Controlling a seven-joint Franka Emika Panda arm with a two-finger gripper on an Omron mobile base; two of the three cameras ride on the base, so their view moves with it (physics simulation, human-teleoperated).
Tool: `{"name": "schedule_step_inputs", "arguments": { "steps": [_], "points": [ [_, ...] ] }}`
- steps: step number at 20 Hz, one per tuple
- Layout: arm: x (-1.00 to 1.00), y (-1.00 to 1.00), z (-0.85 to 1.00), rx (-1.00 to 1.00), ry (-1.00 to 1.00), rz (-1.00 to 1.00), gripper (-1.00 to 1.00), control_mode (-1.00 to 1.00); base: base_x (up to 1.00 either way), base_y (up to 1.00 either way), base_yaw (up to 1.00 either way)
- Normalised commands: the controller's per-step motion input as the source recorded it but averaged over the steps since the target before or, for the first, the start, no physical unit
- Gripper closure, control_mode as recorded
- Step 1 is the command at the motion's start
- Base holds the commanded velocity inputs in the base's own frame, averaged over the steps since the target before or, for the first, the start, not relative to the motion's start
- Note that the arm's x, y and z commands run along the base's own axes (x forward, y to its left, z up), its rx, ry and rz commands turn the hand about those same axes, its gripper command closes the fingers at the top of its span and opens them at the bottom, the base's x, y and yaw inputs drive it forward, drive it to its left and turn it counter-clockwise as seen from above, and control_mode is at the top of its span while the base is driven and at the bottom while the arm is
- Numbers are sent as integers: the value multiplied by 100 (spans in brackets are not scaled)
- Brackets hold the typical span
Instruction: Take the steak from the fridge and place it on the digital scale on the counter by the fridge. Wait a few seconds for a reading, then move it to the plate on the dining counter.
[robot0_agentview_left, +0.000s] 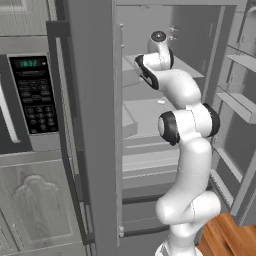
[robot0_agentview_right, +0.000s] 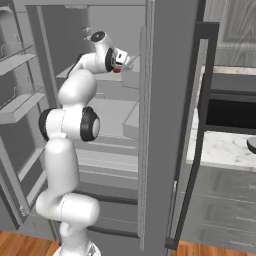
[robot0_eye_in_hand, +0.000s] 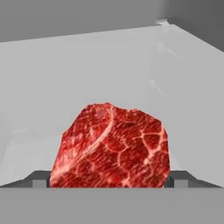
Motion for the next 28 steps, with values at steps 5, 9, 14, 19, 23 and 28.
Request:
{"name": "schedule_step_inputs", "arguments": {
  "steps": [5, 9, 14, 19, 23, 28],
  "points": [
    [4, -14, -32, 2, 0, -1, 100, -100, 0, 0, 0],
    [-21, -4, -20, 10, 0, 0, 100, -100, 0, 0, 0],
    [-94, 0, -1, 9, -12, 0, 100, -100, 0, 0, 0],
    [-100, 0, 0, 7, -19, 0, 100, -100, 0, 0, 0],
    [-100, 0, 0, 2, -20, 0, 100, -100, 0, 0, 0],
    [-100, 2, 0, 2, -17, 0, 100, -100, 0, 0, 0]
  ]
}}
